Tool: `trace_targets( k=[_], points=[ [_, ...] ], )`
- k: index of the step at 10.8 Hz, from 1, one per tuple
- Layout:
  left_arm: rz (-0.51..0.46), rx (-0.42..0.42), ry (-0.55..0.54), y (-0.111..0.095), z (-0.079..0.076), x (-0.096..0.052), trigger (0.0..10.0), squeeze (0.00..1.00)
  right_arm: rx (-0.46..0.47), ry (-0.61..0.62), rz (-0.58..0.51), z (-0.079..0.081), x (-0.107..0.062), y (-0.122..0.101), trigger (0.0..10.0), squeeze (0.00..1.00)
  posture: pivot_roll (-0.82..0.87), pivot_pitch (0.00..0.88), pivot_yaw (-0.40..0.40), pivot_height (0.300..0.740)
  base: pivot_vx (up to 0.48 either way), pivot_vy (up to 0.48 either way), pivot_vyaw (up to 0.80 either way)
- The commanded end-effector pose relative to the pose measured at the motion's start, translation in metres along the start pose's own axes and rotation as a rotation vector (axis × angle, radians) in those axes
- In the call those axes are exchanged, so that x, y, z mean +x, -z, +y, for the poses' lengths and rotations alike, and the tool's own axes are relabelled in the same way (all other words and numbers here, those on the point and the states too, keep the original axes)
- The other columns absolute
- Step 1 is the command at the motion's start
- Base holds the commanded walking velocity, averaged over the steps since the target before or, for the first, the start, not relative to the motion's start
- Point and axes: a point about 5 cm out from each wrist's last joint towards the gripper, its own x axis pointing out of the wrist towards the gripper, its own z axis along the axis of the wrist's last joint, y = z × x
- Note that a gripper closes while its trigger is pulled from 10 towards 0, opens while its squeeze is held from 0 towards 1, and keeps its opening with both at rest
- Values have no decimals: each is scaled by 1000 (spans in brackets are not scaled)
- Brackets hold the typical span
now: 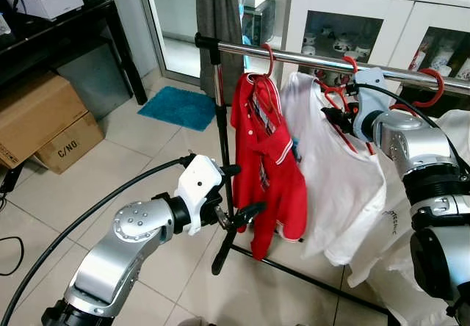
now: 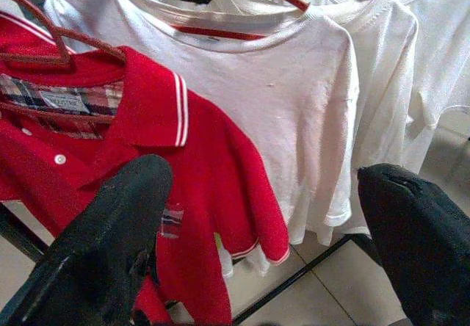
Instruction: Hang hanger
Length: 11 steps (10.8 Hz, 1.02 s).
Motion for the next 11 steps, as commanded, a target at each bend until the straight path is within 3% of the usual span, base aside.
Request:
trace_targets(
  k=[1, 8, 11],
  points=[
    [3, 14, 4, -2, 3, 1, 10000, 0, -6, -2, -22, -1, 0, -8, 0, 0, -2, 0, 65, 740, 0, 0, 0],
    [14, 6, 4, 0, 2, 1, 10000, 0, -10, -19, -34, -1, 0, -10, 0, 0, -2, 0, 68, 740, 0, 0, 0],
    [25, -102, -27, 5, 2, 1, 10000, 0, -14, -24, -48, -3, -3, -10, 0, 0, -12, 0, 82, 740, 0, 0, 0]
  ],
)
